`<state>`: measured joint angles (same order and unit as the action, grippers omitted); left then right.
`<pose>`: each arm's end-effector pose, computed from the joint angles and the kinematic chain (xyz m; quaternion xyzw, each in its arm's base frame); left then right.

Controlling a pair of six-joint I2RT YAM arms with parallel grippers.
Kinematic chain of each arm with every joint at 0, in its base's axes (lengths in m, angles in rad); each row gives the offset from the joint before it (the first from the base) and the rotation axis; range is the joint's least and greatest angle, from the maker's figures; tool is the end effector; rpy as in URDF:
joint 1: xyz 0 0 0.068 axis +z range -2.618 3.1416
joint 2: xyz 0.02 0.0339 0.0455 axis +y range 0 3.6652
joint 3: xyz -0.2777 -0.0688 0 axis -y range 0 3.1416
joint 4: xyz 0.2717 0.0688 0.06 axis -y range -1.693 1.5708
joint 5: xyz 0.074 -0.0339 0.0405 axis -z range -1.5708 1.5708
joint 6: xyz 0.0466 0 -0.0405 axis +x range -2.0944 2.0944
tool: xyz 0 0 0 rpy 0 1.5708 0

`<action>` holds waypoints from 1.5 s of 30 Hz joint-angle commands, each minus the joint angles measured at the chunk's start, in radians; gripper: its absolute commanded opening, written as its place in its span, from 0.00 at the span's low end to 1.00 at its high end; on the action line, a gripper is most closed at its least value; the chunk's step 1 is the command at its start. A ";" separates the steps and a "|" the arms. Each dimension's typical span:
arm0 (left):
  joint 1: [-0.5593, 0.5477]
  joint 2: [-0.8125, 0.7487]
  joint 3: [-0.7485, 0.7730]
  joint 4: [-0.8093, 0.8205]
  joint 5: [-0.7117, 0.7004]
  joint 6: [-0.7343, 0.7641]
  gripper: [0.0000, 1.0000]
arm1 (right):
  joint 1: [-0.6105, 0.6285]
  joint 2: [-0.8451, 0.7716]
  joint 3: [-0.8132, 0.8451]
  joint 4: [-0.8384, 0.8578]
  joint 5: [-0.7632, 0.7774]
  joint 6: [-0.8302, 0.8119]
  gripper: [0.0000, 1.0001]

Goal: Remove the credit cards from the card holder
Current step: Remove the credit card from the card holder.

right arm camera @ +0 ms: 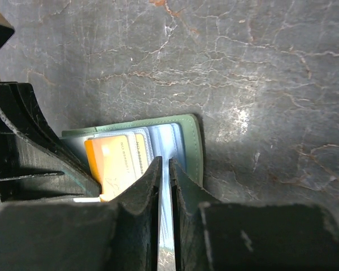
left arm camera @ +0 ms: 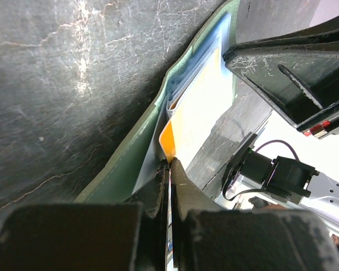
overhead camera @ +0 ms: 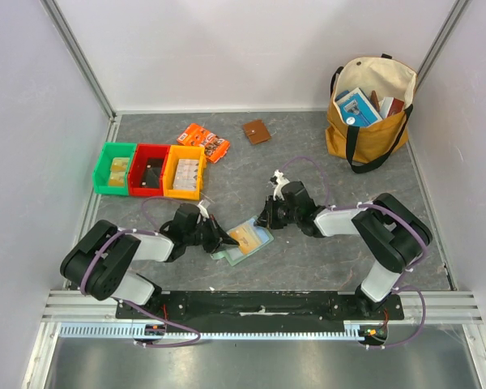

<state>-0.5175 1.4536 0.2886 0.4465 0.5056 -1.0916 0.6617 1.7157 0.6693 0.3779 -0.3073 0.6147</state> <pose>0.1942 -0.1365 0.0878 -0.1504 0.8748 -0.4463 0.1134 0.2604 0.2207 0.1097 -0.0876 0.8875 0.3673 0.2640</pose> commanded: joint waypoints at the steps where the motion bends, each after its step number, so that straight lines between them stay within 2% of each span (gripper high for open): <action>1: -0.003 -0.010 -0.022 -0.031 -0.019 0.013 0.02 | -0.020 -0.017 -0.004 -0.137 0.096 -0.076 0.17; 7: -0.003 0.007 0.001 -0.031 -0.019 0.018 0.02 | -0.017 -0.106 0.012 -0.094 -0.010 -0.122 0.25; 12: -0.003 0.005 0.001 -0.031 -0.019 0.019 0.02 | 0.009 -0.082 0.041 -0.014 -0.200 -0.121 0.25; 15: -0.003 0.004 -0.002 -0.032 -0.021 0.019 0.02 | 0.030 -0.036 0.067 0.019 -0.242 -0.104 0.24; 25: -0.003 0.002 -0.003 -0.029 -0.019 0.021 0.02 | 0.036 0.068 0.070 0.038 -0.165 -0.090 0.17; 34: -0.003 -0.001 -0.017 -0.020 -0.022 0.004 0.02 | 0.032 0.087 0.043 -0.074 -0.085 -0.133 0.16; 45: -0.003 -0.010 -0.092 0.075 -0.026 -0.073 0.04 | 0.021 0.107 0.024 -0.096 -0.058 -0.119 0.14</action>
<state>-0.5175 1.4521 0.2340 0.5301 0.4904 -1.1366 0.6937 1.7756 0.7204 0.3912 -0.4614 0.5282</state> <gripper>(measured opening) 0.030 0.140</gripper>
